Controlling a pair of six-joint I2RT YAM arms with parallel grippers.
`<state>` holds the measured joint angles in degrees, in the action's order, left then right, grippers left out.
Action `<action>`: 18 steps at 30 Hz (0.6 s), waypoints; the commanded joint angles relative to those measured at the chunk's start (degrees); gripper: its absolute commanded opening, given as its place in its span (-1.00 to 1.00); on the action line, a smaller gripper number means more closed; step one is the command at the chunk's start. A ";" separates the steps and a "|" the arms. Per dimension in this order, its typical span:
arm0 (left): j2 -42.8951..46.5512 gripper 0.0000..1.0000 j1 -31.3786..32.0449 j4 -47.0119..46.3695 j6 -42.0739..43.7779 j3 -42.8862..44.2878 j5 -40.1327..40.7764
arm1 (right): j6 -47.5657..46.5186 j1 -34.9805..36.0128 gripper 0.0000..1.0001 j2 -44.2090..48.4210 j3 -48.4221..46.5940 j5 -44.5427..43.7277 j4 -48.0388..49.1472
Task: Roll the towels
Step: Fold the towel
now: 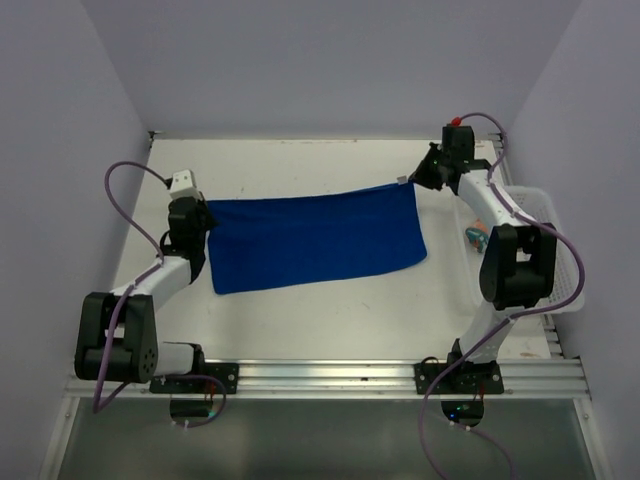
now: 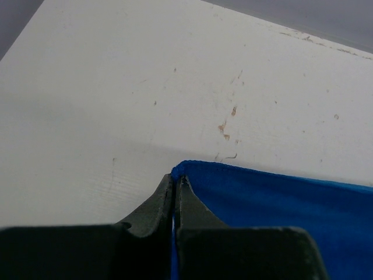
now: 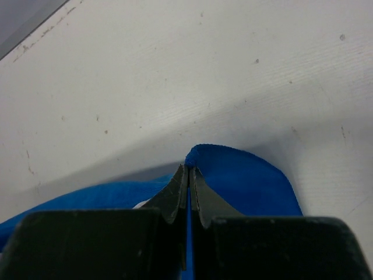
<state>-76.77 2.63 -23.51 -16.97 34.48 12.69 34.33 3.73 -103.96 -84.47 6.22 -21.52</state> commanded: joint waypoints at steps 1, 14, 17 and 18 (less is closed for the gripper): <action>2.59 -1.00 -0.61 -6.63 -0.61 -2.48 1.11 | -1.46 -0.21 -1.00 4.11 2.45 0.03 1.30; 10.85 -1.00 -0.52 -10.15 -0.43 -10.64 -4.78 | 1.35 -1.88 -1.00 8.51 6.06 0.55 -7.31; 14.10 -1.00 -0.52 -11.81 0.53 -13.55 -5.30 | 1.45 -2.14 -1.00 9.39 7.65 0.64 -8.63; 15.93 -1.00 -0.52 -12.61 0.71 -15.91 -5.74 | 1.45 -2.23 -1.00 9.48 8.35 0.55 -9.32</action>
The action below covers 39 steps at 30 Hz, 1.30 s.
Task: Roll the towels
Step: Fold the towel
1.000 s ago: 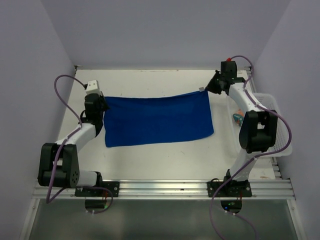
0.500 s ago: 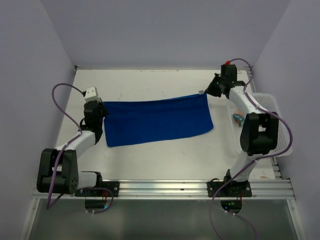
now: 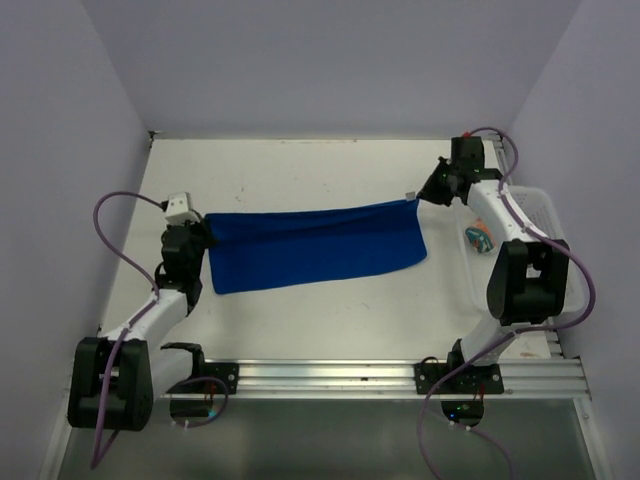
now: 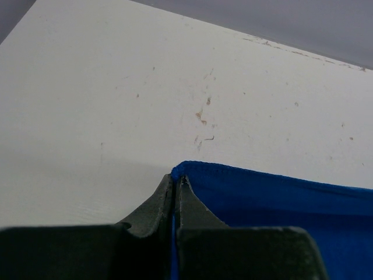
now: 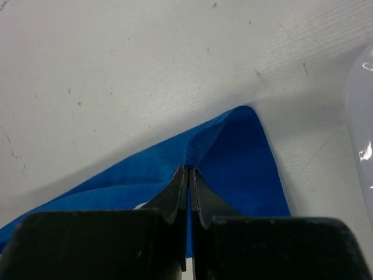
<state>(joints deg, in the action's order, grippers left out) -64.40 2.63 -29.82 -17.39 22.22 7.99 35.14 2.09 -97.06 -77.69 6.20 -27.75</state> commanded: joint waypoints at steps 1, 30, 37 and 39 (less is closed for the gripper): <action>4.54 -1.00 -0.52 -7.17 1.13 -4.80 -1.39 | 0.64 -0.77 -1.00 2.92 1.84 0.48 -3.45; 20.81 -1.00 -0.52 2.04 -0.54 -13.69 -6.58 | 0.37 -1.82 -1.00 8.99 12.03 1.01 -4.16; 23.35 -1.00 -0.44 7.84 -0.98 -13.25 -6.32 | 0.02 -1.82 -1.00 10.04 14.14 1.36 -4.33; 24.06 -1.00 -0.44 8.72 -0.89 -13.17 -6.41 | -0.07 -1.82 -1.00 10.48 14.93 1.19 -4.51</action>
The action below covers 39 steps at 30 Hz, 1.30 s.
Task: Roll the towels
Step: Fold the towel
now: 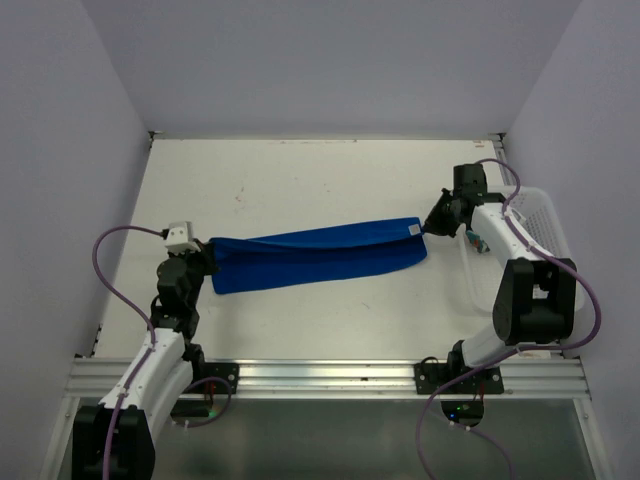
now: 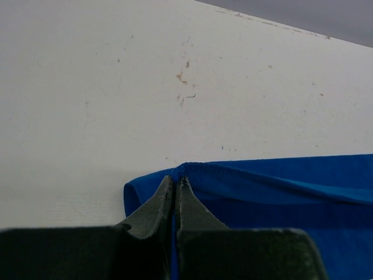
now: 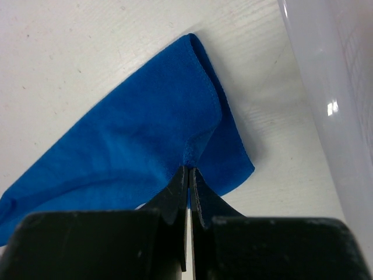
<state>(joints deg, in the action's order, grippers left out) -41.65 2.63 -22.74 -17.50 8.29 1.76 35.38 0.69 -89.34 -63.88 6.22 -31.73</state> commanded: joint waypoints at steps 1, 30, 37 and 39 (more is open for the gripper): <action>1.39 -1.00 -0.44 2.08 -0.70 0.85 -0.35 | -0.31 -0.42 -1.00 2.94 1.47 1.25 -0.53; 9.92 -0.14 0.18 9.47 -3.68 1.02 2.72 | -1.36 -0.42 -0.87 3.73 9.30 2.66 1.84; 9.13 -0.13 0.18 11.14 -3.25 4.36 2.29 | -1.36 -0.42 -0.61 4.35 8.77 2.40 0.88; 7.29 -0.13 0.18 11.05 -3.25 6.28 1.58 | -1.62 -0.42 -0.54 5.05 8.25 1.78 -0.26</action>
<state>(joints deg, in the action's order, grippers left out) -32.97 2.70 -11.11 -20.43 10.22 3.44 34.68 0.58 -86.59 -54.61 7.49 -30.85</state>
